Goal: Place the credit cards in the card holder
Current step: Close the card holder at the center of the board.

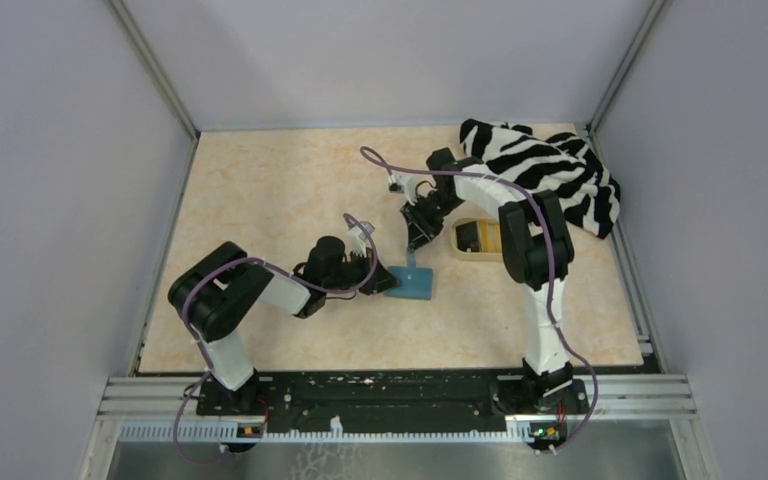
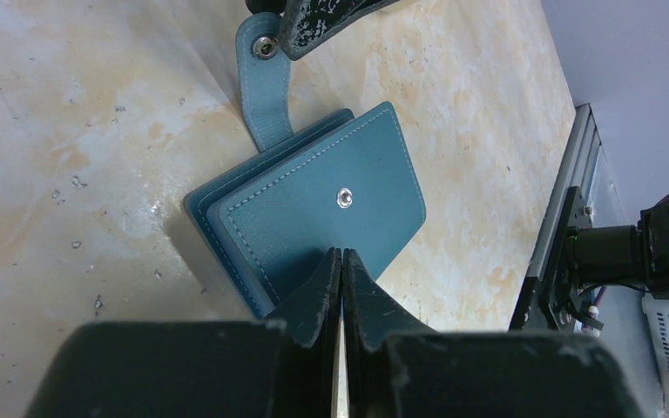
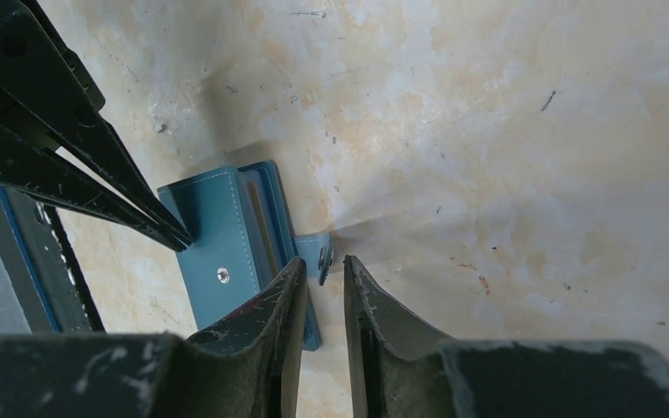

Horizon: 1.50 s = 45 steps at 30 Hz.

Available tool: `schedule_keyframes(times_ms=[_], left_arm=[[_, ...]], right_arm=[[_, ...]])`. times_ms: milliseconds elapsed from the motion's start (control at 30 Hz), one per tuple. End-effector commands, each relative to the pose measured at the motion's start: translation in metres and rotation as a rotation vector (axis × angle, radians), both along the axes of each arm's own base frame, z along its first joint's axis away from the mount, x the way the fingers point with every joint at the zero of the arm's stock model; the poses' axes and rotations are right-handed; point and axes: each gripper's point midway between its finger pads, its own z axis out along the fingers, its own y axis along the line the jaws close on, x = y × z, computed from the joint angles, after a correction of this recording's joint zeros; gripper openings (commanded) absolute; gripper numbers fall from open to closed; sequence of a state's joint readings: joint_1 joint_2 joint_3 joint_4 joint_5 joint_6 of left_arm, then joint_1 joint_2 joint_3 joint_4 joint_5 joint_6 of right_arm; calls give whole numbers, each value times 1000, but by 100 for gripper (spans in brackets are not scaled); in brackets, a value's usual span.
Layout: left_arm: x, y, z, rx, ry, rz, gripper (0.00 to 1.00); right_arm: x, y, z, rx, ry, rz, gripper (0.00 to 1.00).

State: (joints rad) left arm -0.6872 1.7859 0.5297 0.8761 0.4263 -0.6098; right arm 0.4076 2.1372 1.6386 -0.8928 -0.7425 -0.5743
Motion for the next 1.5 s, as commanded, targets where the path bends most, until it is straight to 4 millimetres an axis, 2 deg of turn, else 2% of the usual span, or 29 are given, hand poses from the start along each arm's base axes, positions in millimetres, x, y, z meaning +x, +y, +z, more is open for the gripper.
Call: schedule_keyframes(times_ms=[0,167,333,633,900,1467], left_arm=[[2,5,-15,43,19,19,7],[2,4,-16,43,20,16,6],[3,5,-17,45,22,21,5],[4,11,-17,-12,69,19,2],[6,11,-19,-22,93,19,0],[2,7,-19,-35,99,-26,0]], right_arm=[[8,12,18,38,-47,23,22],[8,13,19,43,-45,21,15],[6,13,20,45,-47,31,0],[-8,10,34,102,-112,78,0],[-26,1,44,142,-293,114,0],[-57,7,16,40,-349,155,0]])
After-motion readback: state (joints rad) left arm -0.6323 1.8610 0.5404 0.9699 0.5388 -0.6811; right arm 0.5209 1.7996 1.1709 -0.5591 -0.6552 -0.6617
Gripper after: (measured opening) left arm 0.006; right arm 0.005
